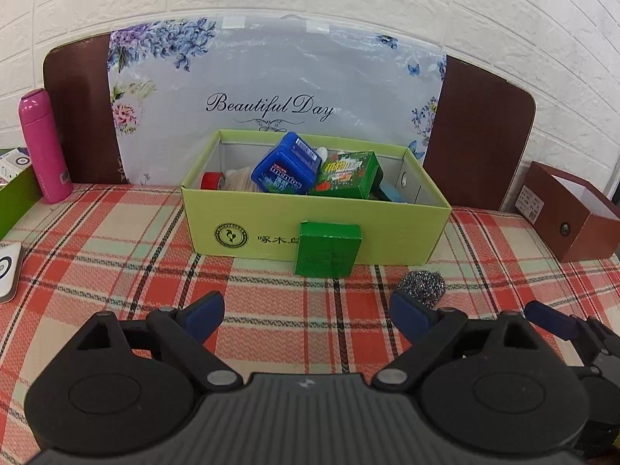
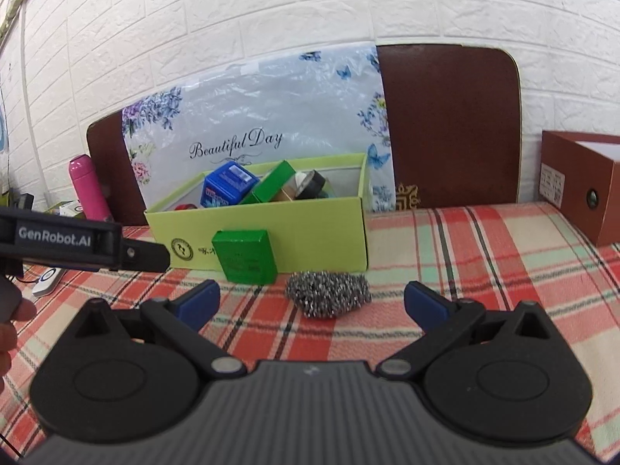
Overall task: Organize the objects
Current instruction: 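Move both grippers back from the lime-green box to the table, then grasp another green printed box with the left gripper while the right gripper grasps the steel wool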
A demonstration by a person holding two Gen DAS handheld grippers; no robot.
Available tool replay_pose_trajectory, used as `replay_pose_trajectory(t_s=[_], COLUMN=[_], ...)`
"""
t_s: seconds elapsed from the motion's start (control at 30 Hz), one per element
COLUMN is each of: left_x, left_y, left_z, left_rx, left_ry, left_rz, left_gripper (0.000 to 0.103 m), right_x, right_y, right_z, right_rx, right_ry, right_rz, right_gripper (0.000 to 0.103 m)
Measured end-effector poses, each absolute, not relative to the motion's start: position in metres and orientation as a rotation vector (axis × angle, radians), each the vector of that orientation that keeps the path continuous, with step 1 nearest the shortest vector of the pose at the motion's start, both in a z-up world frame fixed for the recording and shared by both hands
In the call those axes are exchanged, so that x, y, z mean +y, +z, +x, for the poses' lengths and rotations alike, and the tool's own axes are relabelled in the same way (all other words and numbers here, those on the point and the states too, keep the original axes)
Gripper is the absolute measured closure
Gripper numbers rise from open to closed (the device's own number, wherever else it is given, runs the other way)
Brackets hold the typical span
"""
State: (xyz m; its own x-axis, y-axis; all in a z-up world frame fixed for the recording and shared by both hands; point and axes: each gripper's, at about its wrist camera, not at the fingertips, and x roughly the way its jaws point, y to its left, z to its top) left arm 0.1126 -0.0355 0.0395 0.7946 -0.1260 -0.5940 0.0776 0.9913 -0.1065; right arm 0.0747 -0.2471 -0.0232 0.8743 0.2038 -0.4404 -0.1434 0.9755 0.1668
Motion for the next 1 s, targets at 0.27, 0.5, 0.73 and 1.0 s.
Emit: replay_pose_trajectory(t_s=[0.27,0.5,0.73,1.0], left_x=[-0.031,-0.025,-0.021,-0.026], left_y=[0.023,0.007,-0.007,0.016], left_z=[0.113,0.12,0.141,0.201], left_rx=[0.692,0.736,0.742,0.67], left_ry=[-0.074,-0.043,-0.015,0.06], left_rz=[-0.08,-0.088,-0.112,-0.17], left_gripper=[0.008,0.008,0.008,0.008], right_x=[-0.249,-0.245,-0.241,-0.243], right_y=[-0.038,-0.055,-0.066,-0.068], right_z=[0.069,0.068,0.066,0.065], right_rx=[0.524,0.593,0.637,0.646], right_ry=[0.173,0.182,0.192,0.187], right_rz=[0.147,0.161,0.158,0.164], right_gripper=[0.0,0.0,0.0,0.0])
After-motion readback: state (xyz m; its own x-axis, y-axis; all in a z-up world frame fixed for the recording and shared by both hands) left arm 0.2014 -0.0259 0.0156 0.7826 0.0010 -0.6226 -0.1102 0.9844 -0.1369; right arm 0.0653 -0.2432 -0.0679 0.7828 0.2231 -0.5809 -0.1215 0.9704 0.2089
